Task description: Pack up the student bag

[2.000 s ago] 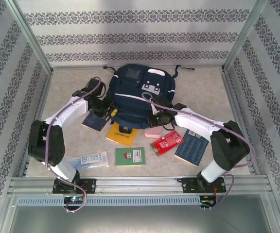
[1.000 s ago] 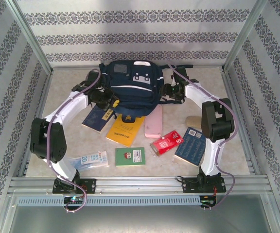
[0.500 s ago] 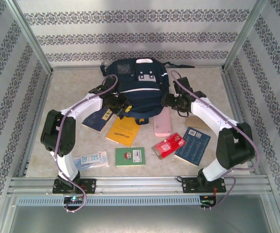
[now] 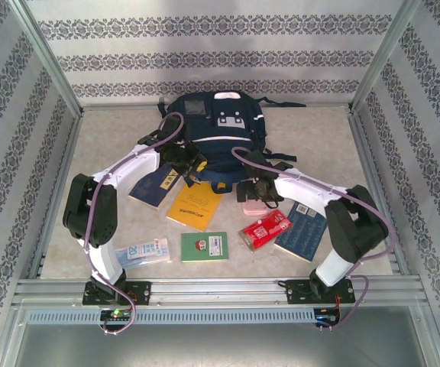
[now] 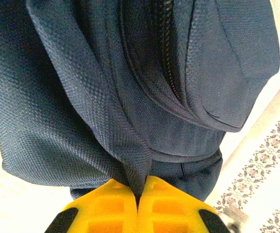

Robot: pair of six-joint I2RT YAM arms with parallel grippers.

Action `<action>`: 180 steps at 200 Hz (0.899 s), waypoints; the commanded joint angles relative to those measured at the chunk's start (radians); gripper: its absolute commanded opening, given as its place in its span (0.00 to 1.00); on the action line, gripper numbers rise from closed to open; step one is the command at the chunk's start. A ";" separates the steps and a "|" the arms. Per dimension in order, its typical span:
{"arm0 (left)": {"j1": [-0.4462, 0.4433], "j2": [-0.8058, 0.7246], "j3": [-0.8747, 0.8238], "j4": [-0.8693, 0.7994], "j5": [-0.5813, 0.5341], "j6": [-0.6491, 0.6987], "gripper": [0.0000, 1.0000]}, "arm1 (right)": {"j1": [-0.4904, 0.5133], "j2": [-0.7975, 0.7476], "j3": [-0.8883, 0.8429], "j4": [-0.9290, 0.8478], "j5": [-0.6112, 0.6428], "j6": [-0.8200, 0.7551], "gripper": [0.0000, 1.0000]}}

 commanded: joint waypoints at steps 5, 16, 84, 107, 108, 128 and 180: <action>0.016 0.009 0.032 0.073 0.008 0.028 0.00 | 0.005 0.070 0.043 -0.017 0.029 -0.050 0.98; 0.016 0.010 0.027 0.076 0.011 0.028 0.00 | 0.005 0.086 0.048 -0.013 0.027 -0.051 0.98; 0.017 0.019 0.015 0.084 0.021 0.037 0.00 | -0.016 0.146 0.032 -0.006 0.027 -0.036 0.98; 0.017 0.016 0.009 0.075 0.019 0.049 0.00 | -0.040 0.060 -0.013 0.027 -0.031 -0.033 0.87; 0.018 0.016 0.009 0.074 0.020 0.050 0.00 | -0.040 0.055 -0.016 0.027 -0.031 -0.032 0.86; 0.017 0.017 0.011 0.065 0.017 0.057 0.00 | -0.048 -0.063 -0.046 0.014 -0.019 -0.016 0.84; -0.002 -0.005 -0.021 0.089 0.049 0.083 0.23 | -0.116 -0.358 -0.137 -0.024 -0.054 0.038 0.82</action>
